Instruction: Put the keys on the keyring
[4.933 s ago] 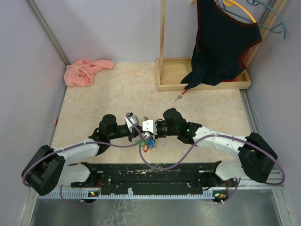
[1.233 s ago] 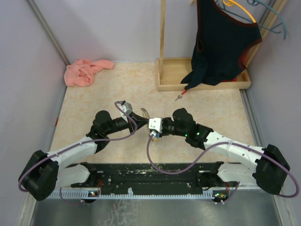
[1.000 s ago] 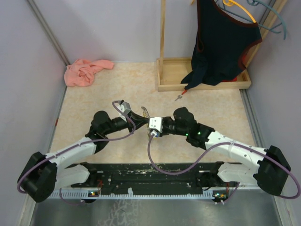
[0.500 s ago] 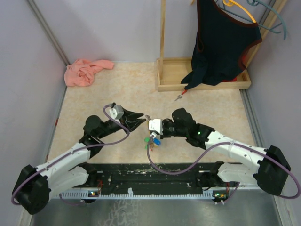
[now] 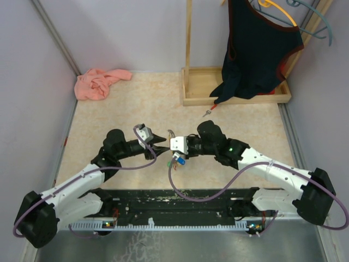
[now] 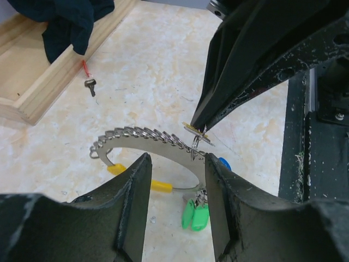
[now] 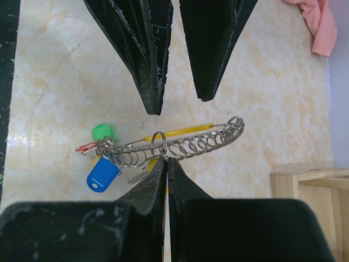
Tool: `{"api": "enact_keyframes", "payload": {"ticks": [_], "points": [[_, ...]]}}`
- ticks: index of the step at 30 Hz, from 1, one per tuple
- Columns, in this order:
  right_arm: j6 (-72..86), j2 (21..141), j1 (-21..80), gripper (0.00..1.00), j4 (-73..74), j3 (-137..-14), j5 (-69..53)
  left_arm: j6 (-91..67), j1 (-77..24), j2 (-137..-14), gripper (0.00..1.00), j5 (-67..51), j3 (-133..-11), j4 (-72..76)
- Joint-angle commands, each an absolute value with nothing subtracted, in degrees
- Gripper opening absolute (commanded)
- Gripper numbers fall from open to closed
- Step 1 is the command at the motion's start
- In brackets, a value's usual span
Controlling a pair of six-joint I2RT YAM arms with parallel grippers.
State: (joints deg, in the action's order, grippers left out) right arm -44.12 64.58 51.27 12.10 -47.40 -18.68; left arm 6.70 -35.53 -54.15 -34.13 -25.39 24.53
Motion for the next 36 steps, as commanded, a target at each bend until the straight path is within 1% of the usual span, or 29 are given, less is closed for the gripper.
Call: {"api": "enact_keyframes", "payload": {"ticks": [1,6,12,20,28,29,33,34,36], "points": [[-46.10,64.09,51.51,0.00,11.76,-51.59,-19.54,12.61,-35.55,-55.45,0.50,-39.44,-28.61,20.57],[-46.45,63.99,51.55,0.00,12.26,-51.90,-19.69,14.29,-35.83,-57.69,0.45,-42.51,-29.64,20.48],[-46.53,63.96,51.50,0.00,12.18,-51.97,-20.15,14.63,-36.28,-61.77,0.43,-45.13,-31.24,20.82],[-46.58,63.79,51.50,0.00,11.79,-51.86,-20.53,15.74,-36.56,-64.95,0.43,-44.96,-33.11,19.86],[-46.49,64.19,51.53,0.00,11.25,-51.66,-20.97,14.81,-36.90,-67.37,0.38,-46.09,-33.53,19.69],[-46.45,64.24,51.51,0.00,11.17,-51.67,-21.00,14.69,-36.99,-67.53,0.37,-46.20,-33.57,19.69],[-46.27,64.32,51.53,0.00,11.05,-51.40,-21.01,14.27,-37.09,-67.89,0.20,-46.94,-33.96,19.82],[-46.24,64.33,51.51,0.00,11.03,-51.27,-21.01,13.97,-37.09,-67.93,0.14,-47.09,-34.05,19.86],[-46.16,64.19,51.51,0.00,11.06,-51.14,-20.88,13.19,-37.09,-67.92,0.07,-46.93,-34.23,19.87]]}}
